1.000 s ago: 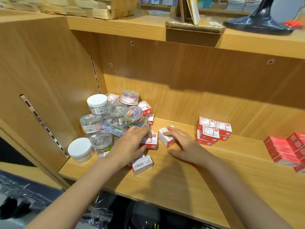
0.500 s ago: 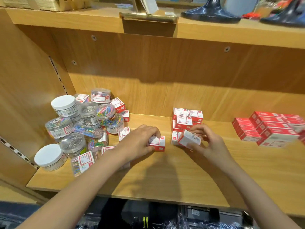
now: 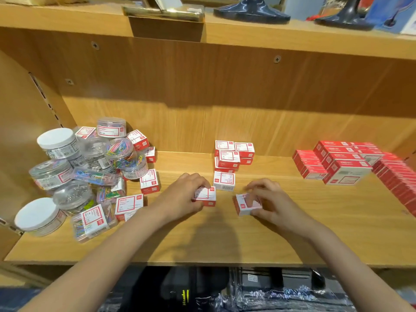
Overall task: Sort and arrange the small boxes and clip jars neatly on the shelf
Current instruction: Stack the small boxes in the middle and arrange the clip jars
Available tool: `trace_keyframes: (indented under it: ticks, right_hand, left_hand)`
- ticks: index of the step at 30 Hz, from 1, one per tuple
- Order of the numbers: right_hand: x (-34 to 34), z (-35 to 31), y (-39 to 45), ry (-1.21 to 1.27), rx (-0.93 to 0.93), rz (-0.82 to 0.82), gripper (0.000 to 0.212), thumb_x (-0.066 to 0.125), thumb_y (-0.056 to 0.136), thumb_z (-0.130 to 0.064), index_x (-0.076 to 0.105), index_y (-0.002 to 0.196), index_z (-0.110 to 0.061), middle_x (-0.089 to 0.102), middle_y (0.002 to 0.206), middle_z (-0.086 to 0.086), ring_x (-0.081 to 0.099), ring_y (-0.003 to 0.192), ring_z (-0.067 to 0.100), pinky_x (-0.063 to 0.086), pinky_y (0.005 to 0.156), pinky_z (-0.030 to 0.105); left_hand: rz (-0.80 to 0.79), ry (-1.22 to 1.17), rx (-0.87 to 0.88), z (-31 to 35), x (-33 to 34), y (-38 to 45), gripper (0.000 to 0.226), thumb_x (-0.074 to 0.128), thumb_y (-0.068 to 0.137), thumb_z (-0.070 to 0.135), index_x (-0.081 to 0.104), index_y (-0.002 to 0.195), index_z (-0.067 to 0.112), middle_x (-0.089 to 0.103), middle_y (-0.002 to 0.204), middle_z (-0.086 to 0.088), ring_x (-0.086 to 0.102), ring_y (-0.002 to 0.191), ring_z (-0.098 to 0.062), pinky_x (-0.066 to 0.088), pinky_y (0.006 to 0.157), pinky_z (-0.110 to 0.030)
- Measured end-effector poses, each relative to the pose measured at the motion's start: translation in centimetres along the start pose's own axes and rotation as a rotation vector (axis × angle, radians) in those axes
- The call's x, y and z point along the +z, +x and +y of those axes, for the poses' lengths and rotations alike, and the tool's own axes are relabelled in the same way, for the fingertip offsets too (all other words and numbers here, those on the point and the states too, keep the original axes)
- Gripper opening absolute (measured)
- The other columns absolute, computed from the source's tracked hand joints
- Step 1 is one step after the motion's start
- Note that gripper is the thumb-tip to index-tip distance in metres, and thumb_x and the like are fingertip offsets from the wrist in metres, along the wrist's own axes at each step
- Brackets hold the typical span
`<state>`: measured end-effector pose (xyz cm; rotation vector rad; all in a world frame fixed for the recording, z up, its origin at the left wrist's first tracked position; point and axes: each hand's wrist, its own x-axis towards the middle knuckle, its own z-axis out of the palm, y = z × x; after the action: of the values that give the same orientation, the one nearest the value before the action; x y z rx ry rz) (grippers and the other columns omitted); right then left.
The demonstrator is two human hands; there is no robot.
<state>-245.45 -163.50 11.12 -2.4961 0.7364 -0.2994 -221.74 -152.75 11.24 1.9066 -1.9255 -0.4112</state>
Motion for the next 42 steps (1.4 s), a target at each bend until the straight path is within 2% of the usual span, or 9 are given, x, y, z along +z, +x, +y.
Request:
trace_keyframes:
  ticks: [4,6,9,16,21,25,28,35,42]
  right_hand:
    - [-1.3,0.5,0.9,-0.047,0.12,0.236,0.02,0.06,0.081,0.002,0.064,0.079,-0.018,0.044,0.105,-0.003,0.045,0.096,0.019,0.027,0.073,0.014]
    - [-1.4,-0.7,1.4,0.06,0.273,0.258,0.007,0.062,0.085,-0.021,0.057,0.09,-0.019,0.042,0.098,-0.002,0.049,0.085,0.016,0.031,0.07,0.018]
    - [-0.1,-1.7,1.9,-0.048,0.413,0.103,0.042,0.065,0.078,-0.048,0.05,0.104,-0.019,0.04,0.102,0.001,0.051,0.088,0.017,0.039,0.076,0.027]
    - [-0.9,0.2,2.3,0.056,0.182,0.024,0.069,0.072,0.073,-0.007,0.038,0.133,-0.014,0.044,0.13,0.004,0.047,0.119,0.015,0.04,0.093,0.024]
    - [-0.6,1.1,2.6,0.086,0.157,0.071,0.043,0.07,0.07,-0.001,0.054,0.108,-0.015,0.062,0.101,0.003,0.058,0.088,0.021,0.043,0.073,0.027]
    - [-0.7,2.0,2.9,0.007,0.137,0.116,0.041,0.069,0.069,-0.003,0.059,0.105,-0.02,0.05,0.108,-0.005,0.047,0.103,0.016,0.036,0.085,0.024]
    - [-1.0,2.0,3.1,-0.033,0.164,0.133,0.037,0.068,0.076,-0.006,0.061,0.109,-0.019,0.05,0.106,-0.004,0.049,0.097,0.014,0.033,0.079,0.018]
    - [-0.3,1.4,5.5,-0.09,0.266,0.334,0.035,0.063,0.081,-0.003,0.06,0.116,-0.007,0.043,0.118,0.011,0.055,0.099,0.026,0.037,0.092,0.028]
    - [0.1,1.0,6.8,0.0,0.276,0.414,0.035,0.063,0.081,-0.002,0.054,0.115,-0.004,0.047,0.114,0.011,0.057,0.097,0.022,0.044,0.092,0.034]
  left_hand:
    - [-0.002,-0.019,-0.012,0.1,0.1,0.1,0.041,0.067,0.076,0.015,0.053,0.115,0.021,0.053,0.112,0.006,0.04,0.104,-0.012,0.034,0.087,-0.024]
    - [0.003,-0.033,-0.027,0.2,0.1,0.3,0.042,0.068,0.074,0.015,0.054,0.113,0.021,0.054,0.11,0.005,0.04,0.101,-0.011,0.035,0.085,-0.024]
    - [0.002,-0.049,-0.042,0.3,0.1,0.5,0.042,0.071,0.072,0.016,0.055,0.111,0.02,0.054,0.107,0.004,0.042,0.099,-0.013,0.035,0.084,-0.025]
    - [0.023,-0.069,-0.051,0.3,0.3,0.4,0.041,0.07,0.073,0.016,0.055,0.111,0.02,0.054,0.105,0.004,0.042,0.097,-0.012,0.032,0.078,-0.021]
    - [0.031,-0.081,-0.058,0.2,0.4,0.3,0.04,0.07,0.072,0.016,0.056,0.11,0.02,0.055,0.105,0.005,0.043,0.1,-0.014,0.035,0.082,-0.025]
    - [0.023,-0.09,-0.053,0.2,0.1,0.4,0.041,0.072,0.071,0.015,0.056,0.108,0.02,0.054,0.103,0.006,0.043,0.098,-0.013,0.033,0.079,-0.023]
    - [0.007,-0.094,-0.05,0.2,0.0,0.7,0.041,0.073,0.07,0.014,0.057,0.107,0.021,0.055,0.103,0.007,0.044,0.098,-0.012,0.034,0.08,-0.024]
    - [-0.005,-0.095,-0.048,0.1,-0.2,0.8,0.039,0.073,0.069,0.014,0.057,0.104,0.021,0.054,0.101,0.008,0.046,0.098,-0.013,0.037,0.083,-0.025]
    - [-0.033,-0.143,-0.103,-0.1,0.0,0.0,0.049,0.07,0.076,0.013,0.048,0.118,0.024,0.05,0.109,0.006,0.051,0.096,-0.012,0.044,0.082,-0.026]
